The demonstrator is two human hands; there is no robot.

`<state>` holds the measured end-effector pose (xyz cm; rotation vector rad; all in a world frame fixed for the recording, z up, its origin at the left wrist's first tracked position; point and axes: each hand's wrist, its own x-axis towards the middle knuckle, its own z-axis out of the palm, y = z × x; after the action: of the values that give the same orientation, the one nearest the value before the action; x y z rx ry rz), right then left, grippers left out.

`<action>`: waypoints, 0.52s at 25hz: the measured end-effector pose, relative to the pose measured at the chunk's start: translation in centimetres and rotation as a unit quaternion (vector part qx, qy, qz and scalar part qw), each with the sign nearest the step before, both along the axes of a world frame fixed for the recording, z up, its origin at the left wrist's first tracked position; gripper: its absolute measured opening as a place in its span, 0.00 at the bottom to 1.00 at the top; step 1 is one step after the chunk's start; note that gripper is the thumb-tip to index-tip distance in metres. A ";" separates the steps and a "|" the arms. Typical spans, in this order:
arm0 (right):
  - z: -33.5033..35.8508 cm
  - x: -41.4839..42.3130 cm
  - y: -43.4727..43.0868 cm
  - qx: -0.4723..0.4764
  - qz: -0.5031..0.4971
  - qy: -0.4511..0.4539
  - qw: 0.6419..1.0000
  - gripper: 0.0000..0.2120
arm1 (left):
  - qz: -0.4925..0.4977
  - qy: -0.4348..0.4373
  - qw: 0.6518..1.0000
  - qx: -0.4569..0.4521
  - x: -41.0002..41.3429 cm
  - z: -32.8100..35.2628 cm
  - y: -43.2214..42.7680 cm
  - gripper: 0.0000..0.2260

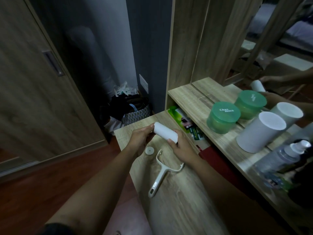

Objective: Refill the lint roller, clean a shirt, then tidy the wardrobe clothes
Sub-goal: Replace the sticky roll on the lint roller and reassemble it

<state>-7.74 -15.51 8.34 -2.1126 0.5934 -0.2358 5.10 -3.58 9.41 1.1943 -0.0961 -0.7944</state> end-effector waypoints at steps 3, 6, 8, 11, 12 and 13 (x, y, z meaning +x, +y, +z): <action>0.0 0.7 0.6 0.007 -0.008 -0.002 1.000 0.23 | -0.007 -0.011 1.000 -0.002 0.0 -0.2 0.1 0.13; -0.3 1.5 1.3 0.058 0.025 -0.011 0.998 0.27 | -0.029 -0.051 0.998 0.030 0.0 -0.8 0.5 0.15; -1.2 1.9 1.4 0.109 0.049 -0.006 0.993 0.34 | 0.012 -0.056 0.997 0.045 0.8 -1.2 0.8 0.14; -2.9 3.3 1.0 0.056 0.045 0.059 0.996 0.38 | 0.081 -0.043 0.995 0.041 2.7 -2.0 1.8 0.11; -3.4 4.0 0.9 -0.009 0.050 0.082 0.995 0.35 | 0.093 -0.038 0.994 0.044 3.3 -2.2 2.2 0.10; -3.8 4.9 0.9 -0.073 0.063 0.101 0.990 0.31 | 0.102 -0.033 0.993 0.049 4.0 -2.5 2.4 0.09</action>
<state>-2.88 -14.63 4.51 -2.3237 0.5706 0.0073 9.05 -1.19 6.86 1.3000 0.0109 -0.5859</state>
